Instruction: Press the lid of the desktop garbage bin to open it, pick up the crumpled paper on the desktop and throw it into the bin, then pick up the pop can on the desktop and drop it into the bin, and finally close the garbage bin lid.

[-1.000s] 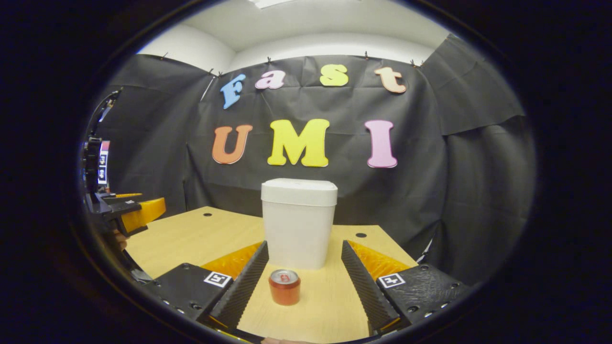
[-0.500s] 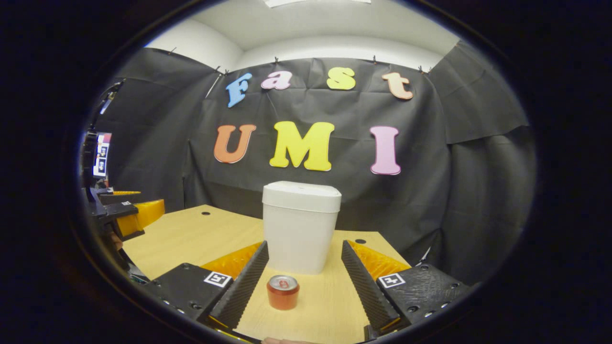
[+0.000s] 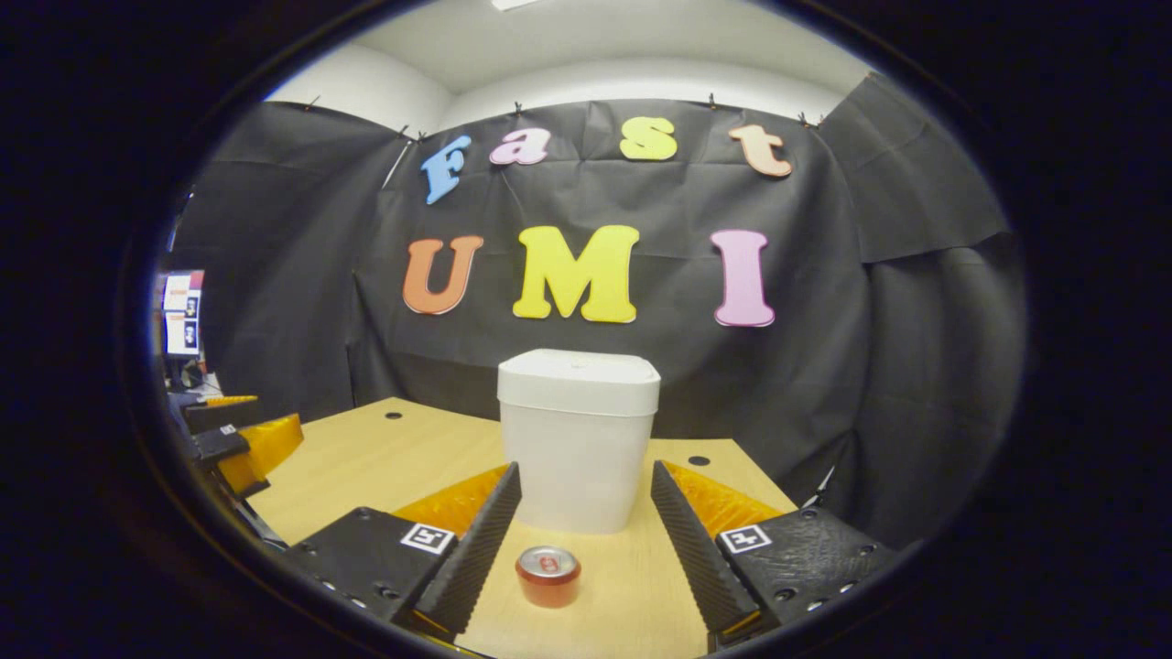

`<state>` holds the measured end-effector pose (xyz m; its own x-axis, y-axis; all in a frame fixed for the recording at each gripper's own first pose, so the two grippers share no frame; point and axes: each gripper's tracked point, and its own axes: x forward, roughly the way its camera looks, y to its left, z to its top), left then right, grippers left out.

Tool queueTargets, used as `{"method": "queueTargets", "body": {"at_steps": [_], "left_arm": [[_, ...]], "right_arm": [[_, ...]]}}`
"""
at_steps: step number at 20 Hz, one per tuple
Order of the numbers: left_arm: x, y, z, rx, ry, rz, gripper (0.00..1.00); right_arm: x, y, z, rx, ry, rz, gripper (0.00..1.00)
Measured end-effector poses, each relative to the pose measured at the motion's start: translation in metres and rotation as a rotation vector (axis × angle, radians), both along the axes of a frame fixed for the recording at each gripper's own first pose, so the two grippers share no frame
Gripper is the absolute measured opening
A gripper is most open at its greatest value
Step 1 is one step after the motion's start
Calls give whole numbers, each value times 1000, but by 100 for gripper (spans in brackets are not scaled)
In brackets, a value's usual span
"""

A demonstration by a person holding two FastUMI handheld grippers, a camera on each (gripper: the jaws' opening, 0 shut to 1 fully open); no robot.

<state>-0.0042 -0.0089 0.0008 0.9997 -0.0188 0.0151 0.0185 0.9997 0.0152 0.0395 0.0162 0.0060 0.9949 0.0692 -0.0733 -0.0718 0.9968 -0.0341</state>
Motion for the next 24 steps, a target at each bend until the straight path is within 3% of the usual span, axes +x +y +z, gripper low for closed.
{"method": "queueTargets", "body": {"at_steps": [5,6,7,10,12,13,15,20,24], "left_arm": [[0,-3,0,9,0,-13,99],[1,-3,-1,12,-2,-13,99],[2,-1,-1,19,-2,-8,99],[4,3,-2,15,0,1,99],[6,6,-4,7,8,10,99],[7,8,-5,6,11,12,99],[8,9,-4,5,10,13,99],[11,11,-3,-8,11,25,99],[16,10,-5,8,18,28,99]], "right_arm": [[31,7,39,-1,-19,15,66],[37,9,47,-12,-23,17,57],[44,10,54,-26,-30,9,57],[69,9,75,-24,-44,-22,27],[86,14,80,56,-13,-13,5],[95,21,80,94,10,7,0],[113,23,81,134,41,30,0],[173,31,70,35,92,14,0],[199,33,53,-11,161,-7,0]]}}
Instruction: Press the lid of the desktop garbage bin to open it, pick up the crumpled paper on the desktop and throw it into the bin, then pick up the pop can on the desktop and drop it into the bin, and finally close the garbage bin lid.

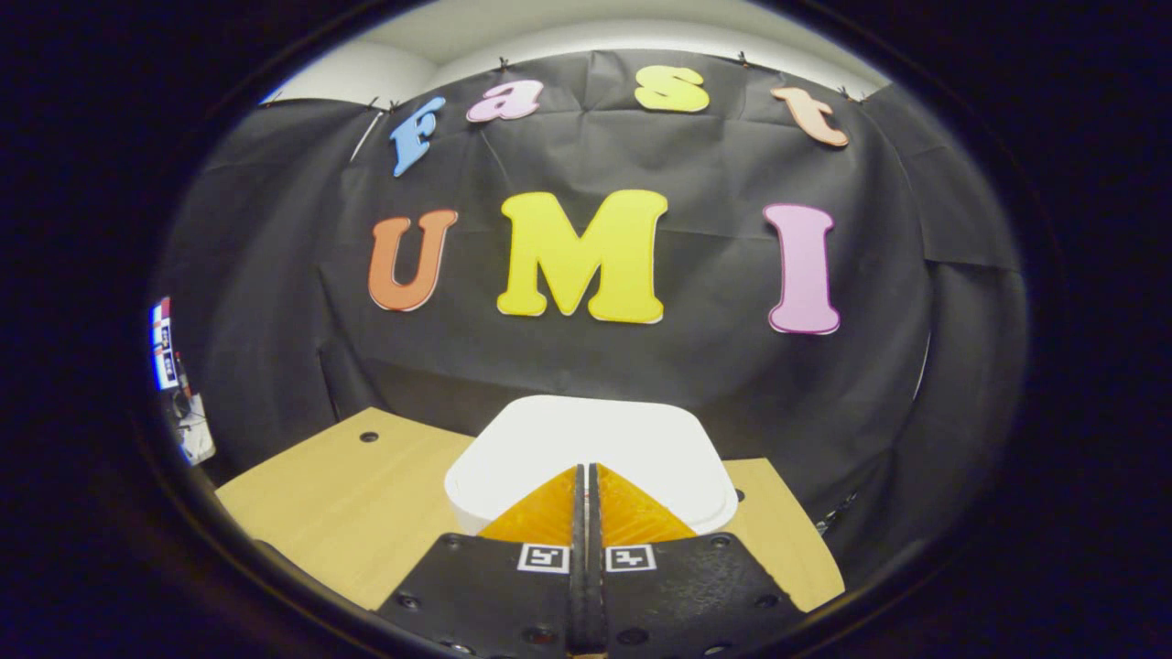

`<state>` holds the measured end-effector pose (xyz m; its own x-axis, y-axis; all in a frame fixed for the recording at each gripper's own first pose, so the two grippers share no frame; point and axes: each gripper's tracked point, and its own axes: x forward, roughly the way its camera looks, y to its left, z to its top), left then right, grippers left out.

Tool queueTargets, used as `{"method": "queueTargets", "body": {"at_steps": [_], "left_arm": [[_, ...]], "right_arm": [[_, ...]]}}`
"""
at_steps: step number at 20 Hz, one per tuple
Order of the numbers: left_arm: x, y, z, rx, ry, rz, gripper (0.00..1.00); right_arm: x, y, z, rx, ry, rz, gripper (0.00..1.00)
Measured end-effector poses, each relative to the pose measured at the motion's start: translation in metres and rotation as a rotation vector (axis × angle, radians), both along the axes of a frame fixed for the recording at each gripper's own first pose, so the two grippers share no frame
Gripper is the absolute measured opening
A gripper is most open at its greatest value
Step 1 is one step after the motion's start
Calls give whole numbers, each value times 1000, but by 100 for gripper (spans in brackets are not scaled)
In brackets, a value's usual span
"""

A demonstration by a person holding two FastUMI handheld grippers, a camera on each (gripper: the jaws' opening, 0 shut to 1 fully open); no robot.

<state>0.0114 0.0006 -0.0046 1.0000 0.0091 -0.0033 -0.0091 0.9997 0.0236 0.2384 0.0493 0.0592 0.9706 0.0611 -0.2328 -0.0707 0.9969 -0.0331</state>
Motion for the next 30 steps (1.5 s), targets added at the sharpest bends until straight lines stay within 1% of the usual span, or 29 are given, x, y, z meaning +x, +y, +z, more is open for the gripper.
{"method": "queueTargets", "body": {"at_steps": [3,4,6,8,9,10,12,14,15,16,18,19,20,21,22,23,24,25,26,27,28,29,30], "left_arm": [[0,-2,-2,7,3,-4,99],[0,-2,-4,3,6,-5,99],[-1,-4,-2,-11,6,-12,99],[-2,-8,-1,-21,-1,-22,99],[-2,-10,-2,-23,-1,-30,99],[-2,-11,-3,-22,4,-32,99],[-2,-10,-1,-3,-1,-31,99],[0,-7,-2,-11,-2,-28,99],[2,-7,-5,-25,6,-28,99],[4,-6,-9,-38,19,-23,99],[6,-7,-15,-63,45,-25,99],[7,-9,-15,-68,45,-35,99],[8,-10,-13,-59,40,-41,99],[10,-6,-11,-46,31,-36,99],[11,-1,-12,-34,26,-23,99],[12,2,-13,-25,29,-7,99],[13,2,-16,-20,35,2,99],[14,0,-18,-16,41,-3,99],[15,-5,-20,-11,46,-17,99],[16,-8,-24,-10,54,-26,99],[15,-10,-26,-7,57,-31,99],[16,-12,-31,0,65,-33,99],[16,-15,-38,11,78,-34,99]], "right_arm": [[4,1,-16,17,72,-1,0],[5,1,-13,3,70,6,0],[3,0,-24,-19,123,19,0],[2,-2,-21,28,146,7,1],[-1,-3,-20,29,142,5,1],[-7,-3,-11,35,108,1,0],[-21,0,4,17,25,23,0],[-46,-4,18,-23,-59,24,0],[-57,-5,17,-28,-82,31,0],[-69,-4,15,-8,-84,39,0],[-91,-6,3,63,-48,55,0],[-102,-4,-3,90,-45,66,3],[-109,-8,-5,85,-56,62,15],[-116,-16,-7,67,-86,53,21],[-121,-22,-10,46,-111,46,31],[-127,-28,-15,33,-126,35,37],[-132,-34,-20,25,-137,22,51],[-139,-36,-24,25,-147,22,55],[-146,-36,-29,30,-154,30,67],[-153,-37,-33,39,-157,34,74],[-161,-39,-37,43,-158,34,84],[-169,-41,-42,44,-164,42,88],[-177,-41,-45,42,-176,51,94]]}}
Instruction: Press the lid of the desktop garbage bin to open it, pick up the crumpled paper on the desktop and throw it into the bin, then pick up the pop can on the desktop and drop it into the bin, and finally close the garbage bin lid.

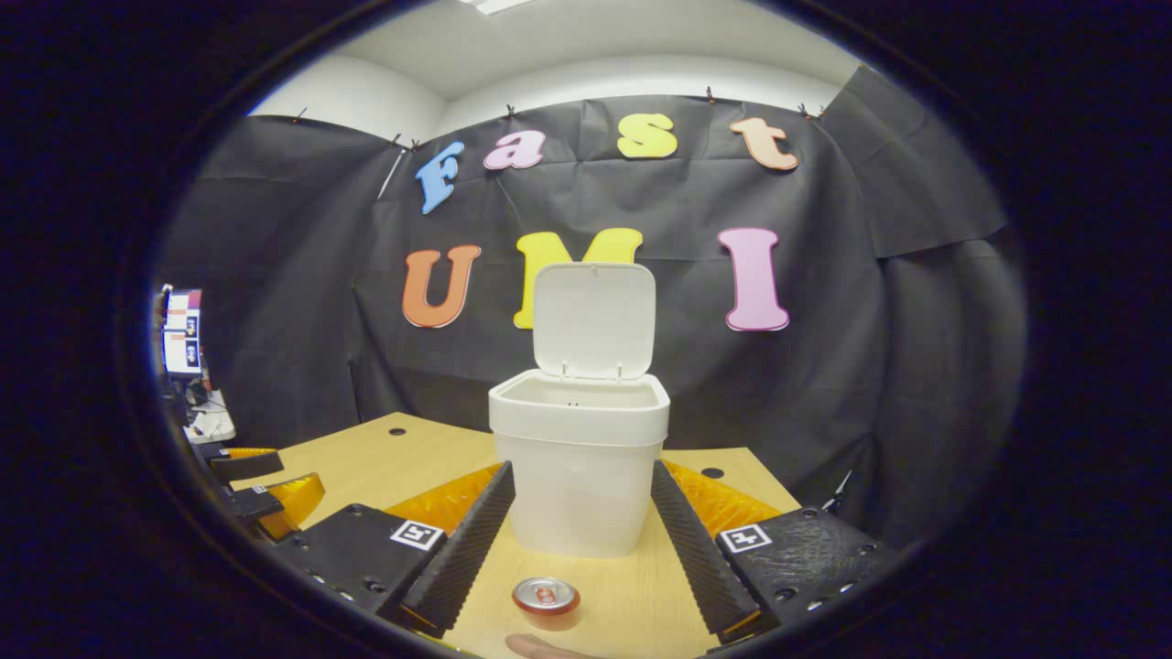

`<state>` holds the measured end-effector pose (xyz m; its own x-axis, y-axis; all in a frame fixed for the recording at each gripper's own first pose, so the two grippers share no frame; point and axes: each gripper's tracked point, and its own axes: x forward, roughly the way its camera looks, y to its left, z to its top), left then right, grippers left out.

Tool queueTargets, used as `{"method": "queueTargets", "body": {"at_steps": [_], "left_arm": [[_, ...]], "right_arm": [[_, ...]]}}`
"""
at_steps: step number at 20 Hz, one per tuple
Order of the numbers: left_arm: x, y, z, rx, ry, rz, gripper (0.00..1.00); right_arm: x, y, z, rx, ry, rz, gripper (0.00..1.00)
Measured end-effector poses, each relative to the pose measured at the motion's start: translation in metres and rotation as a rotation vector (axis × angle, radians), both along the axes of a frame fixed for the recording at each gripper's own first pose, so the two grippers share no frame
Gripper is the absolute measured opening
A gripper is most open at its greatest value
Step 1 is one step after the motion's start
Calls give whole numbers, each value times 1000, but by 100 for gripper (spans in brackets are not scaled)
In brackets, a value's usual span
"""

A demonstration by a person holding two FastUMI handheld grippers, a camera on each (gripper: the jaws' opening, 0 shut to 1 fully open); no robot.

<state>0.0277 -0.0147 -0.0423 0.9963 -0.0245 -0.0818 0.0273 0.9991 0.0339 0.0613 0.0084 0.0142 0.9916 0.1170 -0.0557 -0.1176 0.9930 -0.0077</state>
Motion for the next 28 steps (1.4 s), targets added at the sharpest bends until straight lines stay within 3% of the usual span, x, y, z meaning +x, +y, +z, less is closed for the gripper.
{"method": "queueTargets", "body": {"at_steps": [2,6,10,14,18,25,26,27,28], "left_arm": [[0,-12,-14,33,34,-21,99],[7,-27,-46,59,72,-60,99],[24,-31,-92,96,182,-68,99],[35,-37,-149,67,360,-108,97],[36,-36,-164,115,412,-116,96],[48,-24,-178,121,450,-108,77],[49,-23,-177,118,442,-109,78],[51,-24,-178,112,440,-110,66],[48,-26,-177,106,439,-103,64]], "right_arm": [[-12,-5,-8,-6,-24,4,98],[-28,-10,-45,71,-4,19,95],[-17,-25,-62,79,41,-9,95],[-10,-18,-75,106,84,26,93],[-5,-18,-81,79,85,21,92],[-3,7,-109,49,167,25,93],[-1,11,-115,42,181,20,94],[0,18,-123,37,198,17,93],[1,25,-130,31,216,25,94]]}}
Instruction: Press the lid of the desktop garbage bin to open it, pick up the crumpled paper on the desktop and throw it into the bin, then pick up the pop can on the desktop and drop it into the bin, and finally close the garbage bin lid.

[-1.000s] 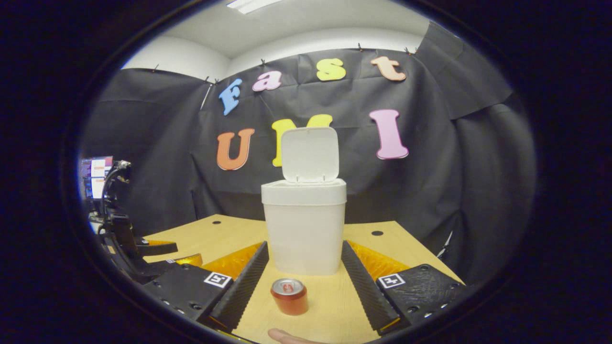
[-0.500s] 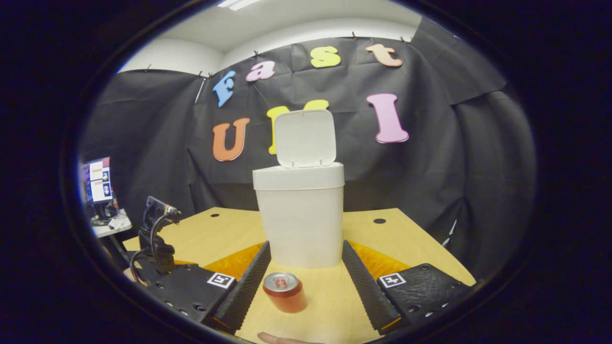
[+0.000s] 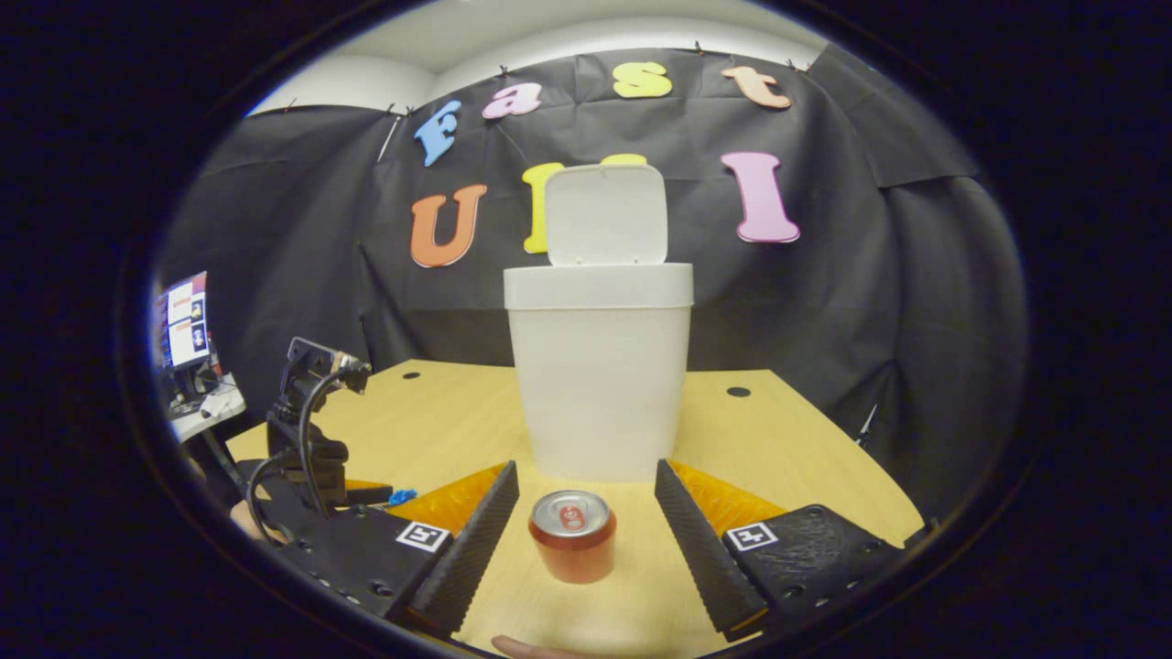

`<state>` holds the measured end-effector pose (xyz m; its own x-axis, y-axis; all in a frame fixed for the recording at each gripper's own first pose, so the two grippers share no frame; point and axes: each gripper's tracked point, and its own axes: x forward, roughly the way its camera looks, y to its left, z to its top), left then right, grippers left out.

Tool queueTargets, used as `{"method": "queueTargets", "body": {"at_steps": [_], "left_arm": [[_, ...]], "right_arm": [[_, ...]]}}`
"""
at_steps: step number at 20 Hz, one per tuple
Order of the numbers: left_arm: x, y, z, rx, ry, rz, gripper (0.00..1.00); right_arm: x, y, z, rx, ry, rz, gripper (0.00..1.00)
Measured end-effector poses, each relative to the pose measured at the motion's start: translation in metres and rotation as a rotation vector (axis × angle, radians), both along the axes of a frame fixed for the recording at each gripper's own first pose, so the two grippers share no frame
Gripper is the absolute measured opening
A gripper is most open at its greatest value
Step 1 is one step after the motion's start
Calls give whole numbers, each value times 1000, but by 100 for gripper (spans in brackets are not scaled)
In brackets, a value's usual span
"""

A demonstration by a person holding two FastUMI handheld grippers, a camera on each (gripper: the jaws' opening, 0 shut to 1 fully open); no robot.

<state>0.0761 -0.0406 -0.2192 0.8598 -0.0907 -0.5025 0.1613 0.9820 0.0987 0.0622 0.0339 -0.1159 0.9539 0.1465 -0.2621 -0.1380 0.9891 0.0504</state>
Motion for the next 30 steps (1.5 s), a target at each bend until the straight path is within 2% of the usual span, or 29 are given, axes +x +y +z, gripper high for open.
{"method": "queueTargets", "body": {"at_steps": [4,6,9,14,17,20,22,30], "left_arm": [[-5,9,10,27,-32,19,60],[-3,12,27,49,-87,28,59],[0,10,57,94,-192,27,58],[-12,0,97,52,-321,0,54],[-17,1,107,10,-347,24,53],[-19,8,120,-14,-378,64,53],[-18,14,124,-24,-391,80,53],[-43,20,157,-51,-461,94,53]], "right_arm": [[6,11,-24,-52,38,-5,94],[11,9,-34,-62,64,-14,98],[18,8,-51,-75,110,-31,96],[21,18,-87,-118,198,-7,96],[23,21,-95,-150,227,-7,92],[20,23,-85,-143,204,-2,83],[20,23,-70,-136,165,3,82],[-21,5,15,-110,-56,-16,83]]}}
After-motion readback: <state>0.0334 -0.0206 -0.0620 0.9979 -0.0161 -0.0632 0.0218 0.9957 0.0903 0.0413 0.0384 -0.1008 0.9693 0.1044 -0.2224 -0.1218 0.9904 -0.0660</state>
